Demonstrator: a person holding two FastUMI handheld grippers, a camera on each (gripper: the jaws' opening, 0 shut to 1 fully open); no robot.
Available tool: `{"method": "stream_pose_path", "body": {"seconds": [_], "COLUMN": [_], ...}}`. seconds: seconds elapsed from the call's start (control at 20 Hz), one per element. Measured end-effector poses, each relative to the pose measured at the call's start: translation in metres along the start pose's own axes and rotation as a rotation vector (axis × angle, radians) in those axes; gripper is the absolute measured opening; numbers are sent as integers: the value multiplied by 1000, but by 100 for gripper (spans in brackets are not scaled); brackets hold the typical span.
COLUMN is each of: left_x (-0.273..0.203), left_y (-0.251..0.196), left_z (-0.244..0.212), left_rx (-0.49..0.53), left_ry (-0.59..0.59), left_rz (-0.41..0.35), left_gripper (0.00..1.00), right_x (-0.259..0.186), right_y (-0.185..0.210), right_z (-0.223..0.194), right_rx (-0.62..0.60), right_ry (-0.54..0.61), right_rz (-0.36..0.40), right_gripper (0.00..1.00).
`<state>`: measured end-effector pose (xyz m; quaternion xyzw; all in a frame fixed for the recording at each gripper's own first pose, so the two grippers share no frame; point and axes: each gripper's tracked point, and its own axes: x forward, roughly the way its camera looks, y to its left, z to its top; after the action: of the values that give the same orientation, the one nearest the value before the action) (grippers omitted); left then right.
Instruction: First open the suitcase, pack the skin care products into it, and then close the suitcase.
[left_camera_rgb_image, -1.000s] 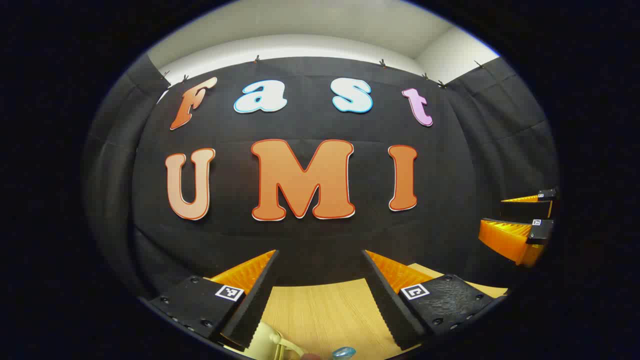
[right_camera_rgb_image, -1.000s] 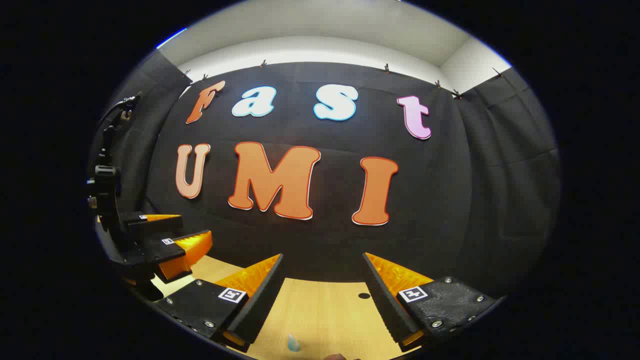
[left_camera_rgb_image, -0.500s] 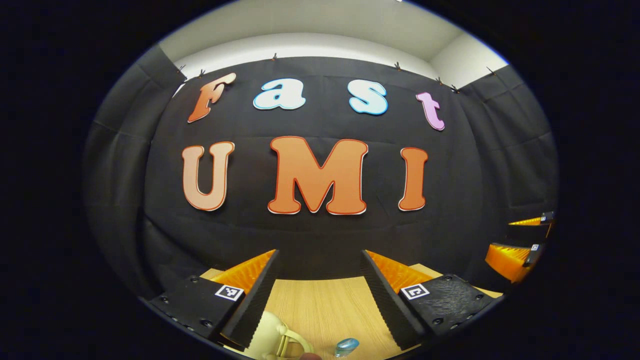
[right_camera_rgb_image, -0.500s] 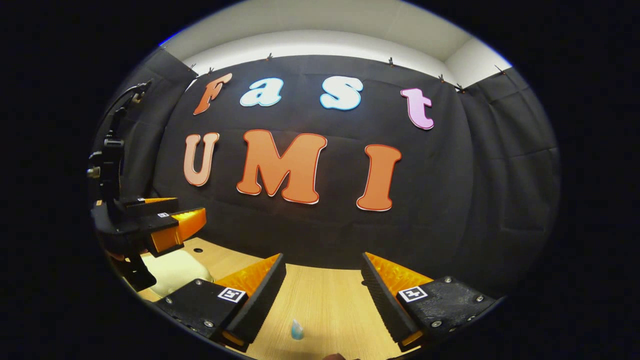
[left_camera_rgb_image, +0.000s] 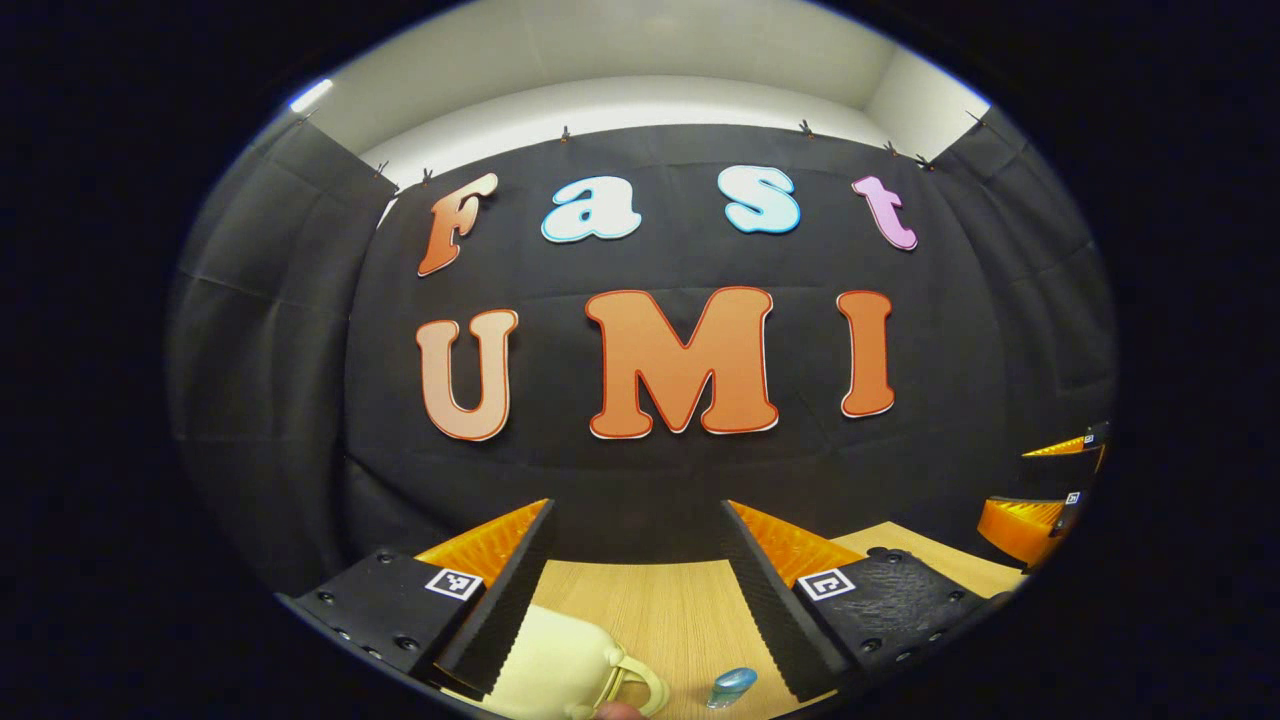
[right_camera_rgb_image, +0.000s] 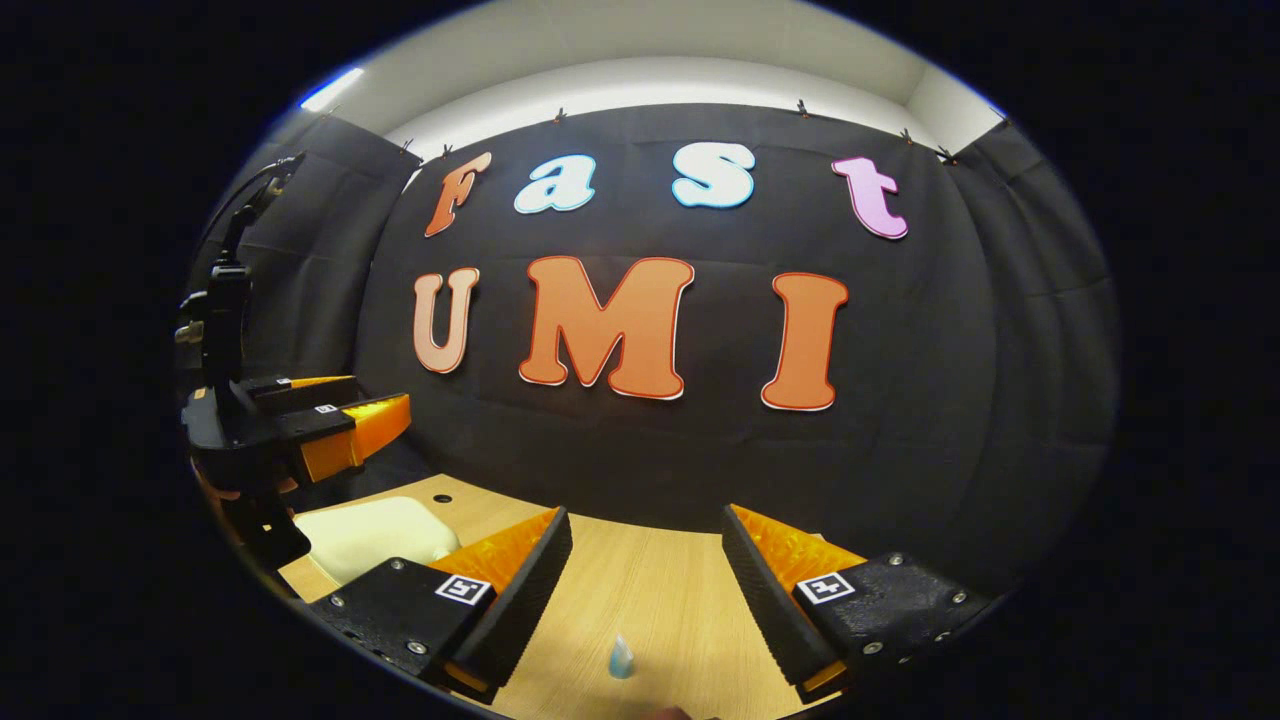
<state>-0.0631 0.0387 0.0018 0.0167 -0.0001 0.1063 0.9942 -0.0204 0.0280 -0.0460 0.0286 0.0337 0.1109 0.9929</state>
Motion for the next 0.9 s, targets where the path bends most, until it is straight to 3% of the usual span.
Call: {"method": "stream_pose_path", "body": {"seconds": [0.6,0.9], "left_x": [-21,-35], "left_y": [2,-10], "left_z": [-83,-131], "left_rx": [286,459], "left_ry": [153,238], "left_rz": [8,-41], "left_gripper": [98,98], "right_x": [7,7], "right_y": [-44,-55], "right_z": [-11,-16], "right_rx": [-28,-34], "right_ry": [6,-5], "right_rz": [8,43], "right_gripper": [96,95]}}
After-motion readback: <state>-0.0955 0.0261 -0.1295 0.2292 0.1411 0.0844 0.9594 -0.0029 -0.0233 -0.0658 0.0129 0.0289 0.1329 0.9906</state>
